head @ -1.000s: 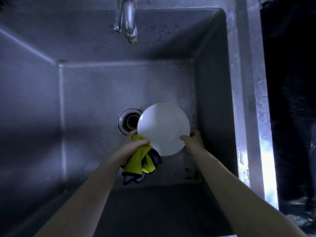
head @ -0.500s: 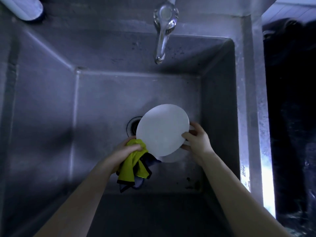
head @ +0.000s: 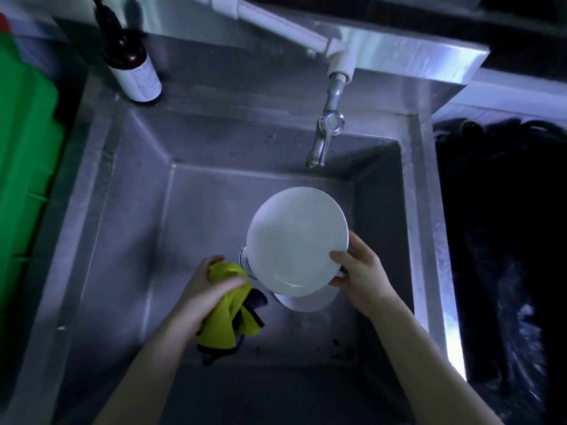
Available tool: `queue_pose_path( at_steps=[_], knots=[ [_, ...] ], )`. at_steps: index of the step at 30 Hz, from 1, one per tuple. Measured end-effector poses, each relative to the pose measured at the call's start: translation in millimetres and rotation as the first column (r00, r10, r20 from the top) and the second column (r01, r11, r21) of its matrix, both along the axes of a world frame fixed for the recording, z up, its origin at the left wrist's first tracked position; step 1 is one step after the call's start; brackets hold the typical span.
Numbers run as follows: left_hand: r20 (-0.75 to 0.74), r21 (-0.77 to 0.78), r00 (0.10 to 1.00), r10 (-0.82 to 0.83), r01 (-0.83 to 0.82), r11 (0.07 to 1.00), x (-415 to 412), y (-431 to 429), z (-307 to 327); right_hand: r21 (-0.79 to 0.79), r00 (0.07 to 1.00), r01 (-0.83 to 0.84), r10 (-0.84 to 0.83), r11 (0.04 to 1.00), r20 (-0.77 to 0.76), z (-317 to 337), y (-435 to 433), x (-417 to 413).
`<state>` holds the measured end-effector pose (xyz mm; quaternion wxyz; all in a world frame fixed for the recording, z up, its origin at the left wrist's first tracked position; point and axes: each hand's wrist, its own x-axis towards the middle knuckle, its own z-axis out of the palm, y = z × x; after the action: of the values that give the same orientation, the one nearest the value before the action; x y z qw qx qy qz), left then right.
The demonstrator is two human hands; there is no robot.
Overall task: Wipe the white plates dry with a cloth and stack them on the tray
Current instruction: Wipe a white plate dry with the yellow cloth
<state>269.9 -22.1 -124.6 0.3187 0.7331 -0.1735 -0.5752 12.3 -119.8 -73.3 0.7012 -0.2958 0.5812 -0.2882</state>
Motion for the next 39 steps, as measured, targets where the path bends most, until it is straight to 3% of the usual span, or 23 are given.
queue_pose_path(
  at_steps=[2, 6, 10, 14, 16, 18, 21, 23, 25, 28, 31, 36, 39],
  knots=[
    [0.057, -0.062, 0.994, 0.097, -0.094, 0.994, 12.0, -0.5, 19.2, -0.029, 1.000, -0.005, 0.006, 1.000, 0.019, 15.3, 3.6, -5.9],
    [0.133, -0.236, 0.978, 0.160, -0.125, 0.964, 21.2, -13.2, 73.5, -0.075, 0.998, 0.006, -0.002, 0.997, 0.057, 43.4, 10.3, -6.9],
    [0.323, -0.440, 0.944, 0.063, 0.091, 0.893, 6.5, -17.6, 130.0, -0.137, 0.995, 0.011, 0.003, 0.991, 0.098, 69.1, 23.0, 0.3],
    [0.609, -0.508, 0.793, -0.031, 0.420, 0.752, -32.8, -10.2, 175.4, -0.174, 0.988, 0.035, -0.008, 0.984, 0.155, 94.6, 39.3, 7.0],
    [0.688, -0.487, 0.690, -0.225, 0.668, 0.563, -61.0, 2.7, 188.7, -0.201, 0.983, 0.030, 0.008, 0.979, 0.185, 109.0, 46.5, 6.8],
    [0.786, -0.419, 0.547, -0.288, 0.814, 0.403, -72.9, 13.7, 193.2, -0.237, 0.979, 0.021, 0.028, 0.971, 0.201, 122.3, 53.6, 2.6],
    [0.922, -0.301, 0.371, -0.113, 0.869, 0.393, -65.8, 21.0, 204.1, -0.224, 0.961, 0.071, -0.007, 0.972, 0.276, 136.9, 65.0, -7.4],
    [0.956, -0.248, 0.294, -0.014, 0.829, 0.501, -62.5, 26.6, 212.9, -0.223, 0.946, 0.103, -0.026, 0.969, 0.323, 143.7, 71.4, -11.4],
    [0.942, -0.289, 0.333, 0.046, 0.732, 0.616, -65.5, 36.4, 217.5, -0.235, 0.928, 0.128, -0.032, 0.963, 0.372, 150.2, 75.9, -13.0],
    [0.879, -0.435, 0.447, 0.168, 0.603, 0.668, -76.5, 50.3, 222.7, -0.243, 0.913, 0.158, -0.049, 0.957, 0.404, 159.9, 78.6, -15.0],
    [0.838, -0.524, 0.490, 0.239, 0.603, 0.602, -84.0, 59.2, 236.0, -0.259, 0.909, 0.180, -0.060, 0.949, 0.412, 167.5, 79.9, -16.4],
    [0.892, -0.448, 0.431, 0.137, 0.798, 0.404, -79.3, 63.0, 257.3, -0.264, 0.893, 0.218, -0.083, 0.939, 0.443, 177.1, 84.4, -11.5],
    [0.894, -0.447, 0.401, 0.198, 0.788, 0.423, -69.3, 58.5, 262.0, -0.241, 0.877, 0.258, -0.122, 0.936, 0.464, 182.8, 87.3, -9.7]
  ],
)
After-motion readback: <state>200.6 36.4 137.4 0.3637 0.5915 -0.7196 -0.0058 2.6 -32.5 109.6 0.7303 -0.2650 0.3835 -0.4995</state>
